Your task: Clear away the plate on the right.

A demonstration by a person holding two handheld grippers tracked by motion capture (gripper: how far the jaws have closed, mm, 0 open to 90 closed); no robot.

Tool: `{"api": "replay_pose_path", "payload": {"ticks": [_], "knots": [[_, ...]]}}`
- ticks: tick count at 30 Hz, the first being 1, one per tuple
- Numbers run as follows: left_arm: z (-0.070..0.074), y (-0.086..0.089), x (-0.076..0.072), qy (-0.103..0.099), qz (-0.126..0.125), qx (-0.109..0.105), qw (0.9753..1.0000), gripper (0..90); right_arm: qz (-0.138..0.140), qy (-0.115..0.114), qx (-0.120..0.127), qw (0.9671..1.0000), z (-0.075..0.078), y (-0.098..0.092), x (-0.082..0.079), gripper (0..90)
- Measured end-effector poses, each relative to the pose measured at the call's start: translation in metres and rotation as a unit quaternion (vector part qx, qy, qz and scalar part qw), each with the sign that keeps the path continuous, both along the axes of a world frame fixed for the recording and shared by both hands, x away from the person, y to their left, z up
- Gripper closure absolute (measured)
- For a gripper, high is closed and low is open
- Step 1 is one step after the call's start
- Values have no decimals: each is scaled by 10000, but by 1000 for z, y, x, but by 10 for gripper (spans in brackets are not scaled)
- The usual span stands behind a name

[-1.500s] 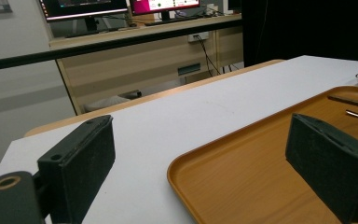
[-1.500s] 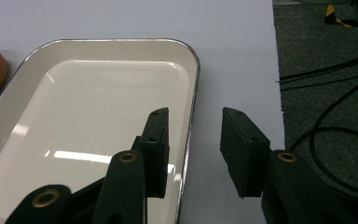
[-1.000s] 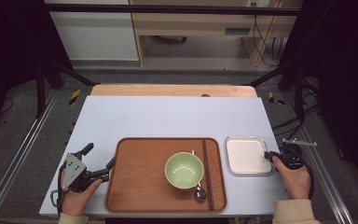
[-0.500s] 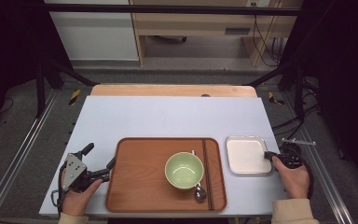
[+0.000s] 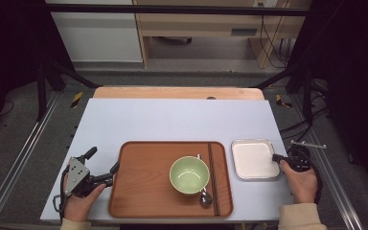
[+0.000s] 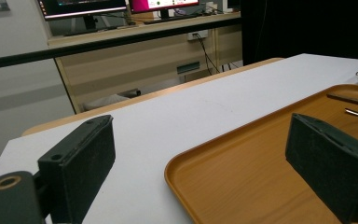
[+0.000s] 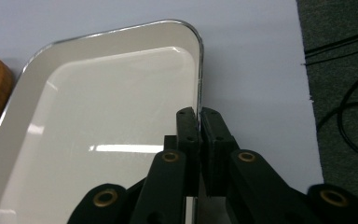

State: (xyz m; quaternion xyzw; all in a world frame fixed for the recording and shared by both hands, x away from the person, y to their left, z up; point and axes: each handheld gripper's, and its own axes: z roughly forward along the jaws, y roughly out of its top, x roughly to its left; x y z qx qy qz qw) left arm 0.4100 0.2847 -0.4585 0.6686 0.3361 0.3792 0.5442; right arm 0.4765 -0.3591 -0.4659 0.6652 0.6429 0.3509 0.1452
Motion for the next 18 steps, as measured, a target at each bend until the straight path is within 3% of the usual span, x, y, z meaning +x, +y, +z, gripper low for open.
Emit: {"api": "replay_pose_path", "payload": {"ticks": [2,8,18], "knots": [[0,0,0,-2,9,-26,10000,77,-3,-30,141,9999,4,0,-1,892],[1,2,-1,-11,31,-64,10000,78,-88,-428,37,9990,15,2,-6,892],[11,0,-6,-92,50,-170,9998,84,-101,-1295,-39,9915,48,18,-19,892]]}}
